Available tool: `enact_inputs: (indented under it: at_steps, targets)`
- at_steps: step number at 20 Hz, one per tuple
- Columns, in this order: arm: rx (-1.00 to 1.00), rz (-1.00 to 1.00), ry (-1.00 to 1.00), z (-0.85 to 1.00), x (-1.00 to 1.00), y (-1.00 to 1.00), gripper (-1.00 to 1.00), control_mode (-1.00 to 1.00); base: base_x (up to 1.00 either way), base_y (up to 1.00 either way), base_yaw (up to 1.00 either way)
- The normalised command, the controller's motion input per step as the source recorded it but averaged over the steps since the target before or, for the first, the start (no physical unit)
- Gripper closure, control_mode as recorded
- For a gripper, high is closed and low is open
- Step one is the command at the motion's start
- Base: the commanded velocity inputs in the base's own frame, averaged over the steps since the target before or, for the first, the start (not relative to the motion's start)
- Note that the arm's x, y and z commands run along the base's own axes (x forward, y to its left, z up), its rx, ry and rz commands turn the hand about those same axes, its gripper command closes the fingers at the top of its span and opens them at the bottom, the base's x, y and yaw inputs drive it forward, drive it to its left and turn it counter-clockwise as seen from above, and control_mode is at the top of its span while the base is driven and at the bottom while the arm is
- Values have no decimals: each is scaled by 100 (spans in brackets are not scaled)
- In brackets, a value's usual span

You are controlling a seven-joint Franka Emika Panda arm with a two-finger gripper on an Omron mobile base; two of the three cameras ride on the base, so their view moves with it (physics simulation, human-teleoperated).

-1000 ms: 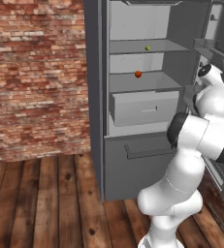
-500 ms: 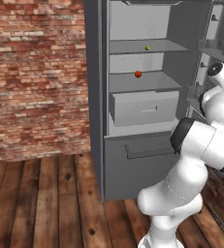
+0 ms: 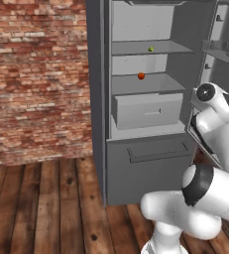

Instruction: Take the lemon wedge from the fridge and place it on the plate with fish on the dining counter.

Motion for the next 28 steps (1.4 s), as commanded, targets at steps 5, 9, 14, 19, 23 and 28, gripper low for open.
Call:
enact_inputs:
  at_steps: [5,9,14,19,23,28]
  targets:
    - [0,55,26,33,-2,100,-100,-100,0,0,0]
    - [0,49,39,44,0,100,-100,-100,0,0,0]
    - [4,40,45,34,-31,95,-100,-100,0,0,0]
    - [2,26,30,2,-87,67,-100,-100,0,0,0]
    - [0,-1,-1,-11,-74,2,-100,-100,0,0,0]
    - [0,-6,-18,1,-55,-9,-100,-100,0,0,0]
